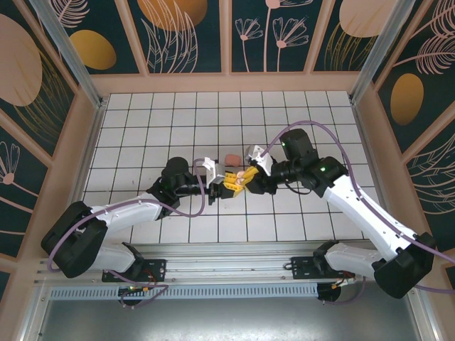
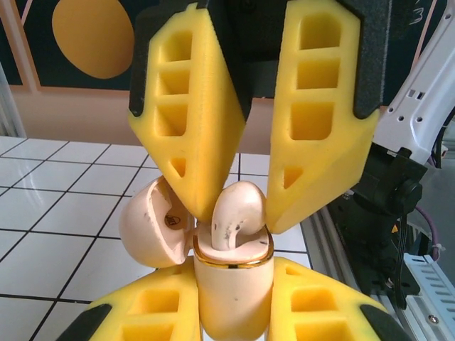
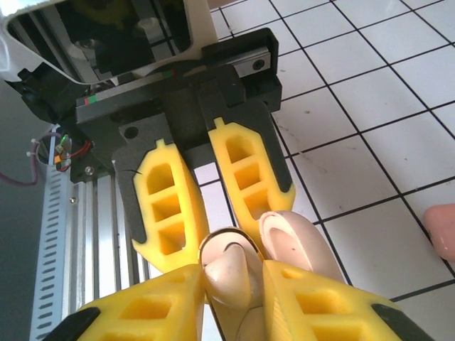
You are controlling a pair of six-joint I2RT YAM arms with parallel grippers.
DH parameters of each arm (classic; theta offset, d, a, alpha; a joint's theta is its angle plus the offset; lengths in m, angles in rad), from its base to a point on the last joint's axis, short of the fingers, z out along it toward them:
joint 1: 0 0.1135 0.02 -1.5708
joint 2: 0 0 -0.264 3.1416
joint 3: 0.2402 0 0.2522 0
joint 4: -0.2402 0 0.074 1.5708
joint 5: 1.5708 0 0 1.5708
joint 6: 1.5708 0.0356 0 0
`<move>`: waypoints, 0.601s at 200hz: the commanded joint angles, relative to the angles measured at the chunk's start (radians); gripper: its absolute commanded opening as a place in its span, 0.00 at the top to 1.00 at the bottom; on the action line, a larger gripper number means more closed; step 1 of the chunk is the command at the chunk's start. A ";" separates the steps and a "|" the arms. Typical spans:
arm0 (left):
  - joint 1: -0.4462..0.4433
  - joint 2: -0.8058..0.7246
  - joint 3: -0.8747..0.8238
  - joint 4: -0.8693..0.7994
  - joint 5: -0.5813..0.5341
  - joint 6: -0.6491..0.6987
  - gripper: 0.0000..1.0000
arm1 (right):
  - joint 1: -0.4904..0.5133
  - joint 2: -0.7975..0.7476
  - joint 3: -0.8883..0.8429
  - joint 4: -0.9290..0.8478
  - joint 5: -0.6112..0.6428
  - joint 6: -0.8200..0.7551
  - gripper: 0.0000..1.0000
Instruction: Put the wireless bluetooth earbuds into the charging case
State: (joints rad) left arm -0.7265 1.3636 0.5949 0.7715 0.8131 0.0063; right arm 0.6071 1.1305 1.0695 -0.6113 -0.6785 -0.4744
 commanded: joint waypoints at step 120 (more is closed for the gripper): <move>-0.005 -0.018 0.026 0.039 0.075 0.099 0.87 | -0.053 -0.122 0.002 0.086 -0.082 0.160 0.28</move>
State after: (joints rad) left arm -0.7258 1.3628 0.6044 0.7818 0.8574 0.0532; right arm 0.5587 0.9726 1.0733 -0.5438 -0.7116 -0.3759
